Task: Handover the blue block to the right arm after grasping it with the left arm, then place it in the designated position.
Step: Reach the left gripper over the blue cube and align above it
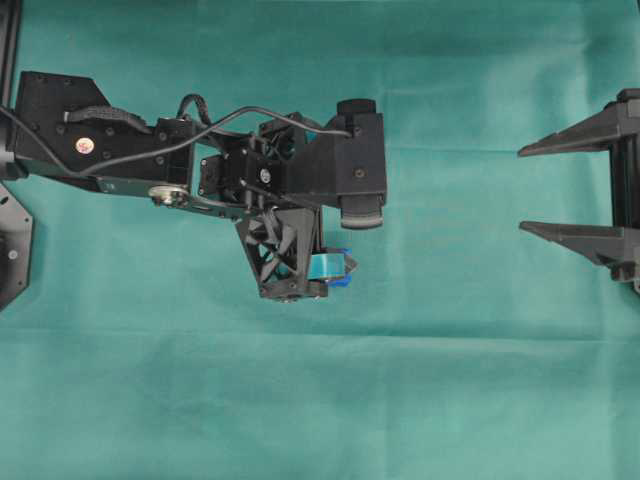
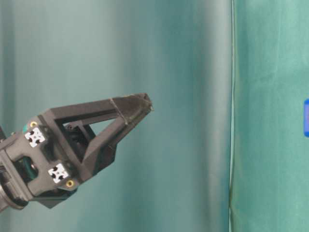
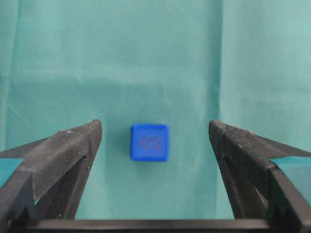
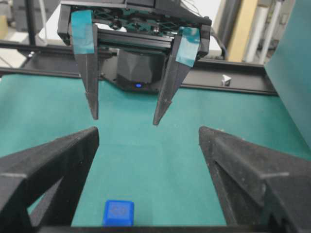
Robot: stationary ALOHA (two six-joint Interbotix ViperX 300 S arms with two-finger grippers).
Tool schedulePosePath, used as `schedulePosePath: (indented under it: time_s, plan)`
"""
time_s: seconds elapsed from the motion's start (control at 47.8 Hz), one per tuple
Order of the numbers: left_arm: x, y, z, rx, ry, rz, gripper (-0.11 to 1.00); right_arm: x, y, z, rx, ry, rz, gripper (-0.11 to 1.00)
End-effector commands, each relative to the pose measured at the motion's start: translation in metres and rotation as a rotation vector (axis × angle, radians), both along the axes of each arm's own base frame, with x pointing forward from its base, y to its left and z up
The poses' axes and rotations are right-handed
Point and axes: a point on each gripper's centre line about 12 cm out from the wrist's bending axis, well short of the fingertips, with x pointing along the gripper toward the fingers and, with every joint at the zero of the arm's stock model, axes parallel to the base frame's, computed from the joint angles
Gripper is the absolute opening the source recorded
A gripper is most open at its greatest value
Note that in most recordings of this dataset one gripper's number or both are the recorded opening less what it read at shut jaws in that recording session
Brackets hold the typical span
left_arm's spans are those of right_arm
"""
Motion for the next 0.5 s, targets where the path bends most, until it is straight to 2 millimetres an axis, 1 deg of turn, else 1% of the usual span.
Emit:
schedulePosePath:
  time_s: [0.0, 0.105, 0.481]
  plan:
    - [0.000, -0.003, 0.008, 0.002, -0.037, -0.008, 1.00, 0.003, 0.000, 0.010, -0.002, -0.025, -0.001, 0.95]
    - [0.000, -0.003, -0.002, 0.002, -0.037, -0.009, 1.00, 0.003, 0.000, 0.010, -0.003, -0.025, -0.001, 0.95]
    - [0.002, -0.003, -0.056, 0.004, -0.022, -0.012, 1.00, 0.003, 0.000, 0.009, -0.003, -0.015, -0.001, 0.95]
